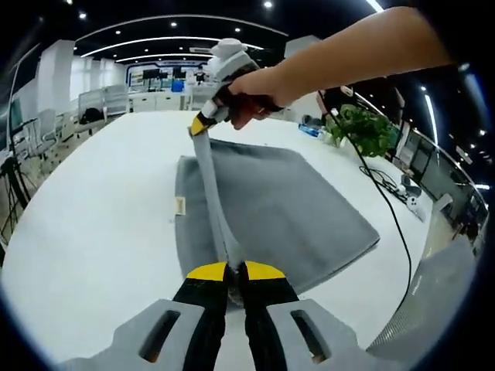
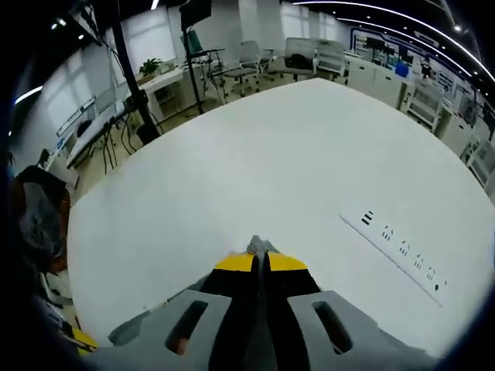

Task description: Fold the towel on the table until its edges align and the towel forms a compact rectangular stack.

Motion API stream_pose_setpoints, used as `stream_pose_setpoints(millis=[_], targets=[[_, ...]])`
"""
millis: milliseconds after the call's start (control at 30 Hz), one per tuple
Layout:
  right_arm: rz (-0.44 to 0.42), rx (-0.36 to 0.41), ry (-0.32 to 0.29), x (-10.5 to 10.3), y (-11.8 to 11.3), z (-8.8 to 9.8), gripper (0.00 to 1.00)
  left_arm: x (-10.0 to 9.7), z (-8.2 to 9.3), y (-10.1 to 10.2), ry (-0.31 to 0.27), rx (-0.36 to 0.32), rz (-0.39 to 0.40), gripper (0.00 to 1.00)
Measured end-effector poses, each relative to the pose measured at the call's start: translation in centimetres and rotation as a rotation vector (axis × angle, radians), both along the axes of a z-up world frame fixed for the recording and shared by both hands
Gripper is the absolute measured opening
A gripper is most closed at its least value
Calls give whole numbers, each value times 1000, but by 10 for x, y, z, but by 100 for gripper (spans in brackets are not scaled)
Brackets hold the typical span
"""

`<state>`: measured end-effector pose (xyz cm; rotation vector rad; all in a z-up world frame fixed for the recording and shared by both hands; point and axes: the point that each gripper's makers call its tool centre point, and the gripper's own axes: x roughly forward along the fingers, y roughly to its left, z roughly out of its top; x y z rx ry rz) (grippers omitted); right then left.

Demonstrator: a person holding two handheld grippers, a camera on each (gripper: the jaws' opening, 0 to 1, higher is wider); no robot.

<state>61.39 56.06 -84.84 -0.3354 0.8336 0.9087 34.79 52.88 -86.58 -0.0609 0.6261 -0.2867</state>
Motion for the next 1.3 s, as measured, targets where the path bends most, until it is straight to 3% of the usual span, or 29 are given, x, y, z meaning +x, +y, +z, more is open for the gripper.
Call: stream_pose_setpoints(millis=[267, 733, 967, 1300], targets=[[35, -13, -3, -8, 19, -11, 2, -6, -11, 9, 42, -7, 19, 7], [57, -1, -10, -8, 28, -20, 6, -21, -31, 16, 124, -25, 12, 10], [62, 61, -47, -7, 35, -8, 11, -21, -35, 17, 152, -66, 43, 10], [67, 74, -64, -3, 32, 5, 12, -30, -36, 21, 161, -67, 50, 10]])
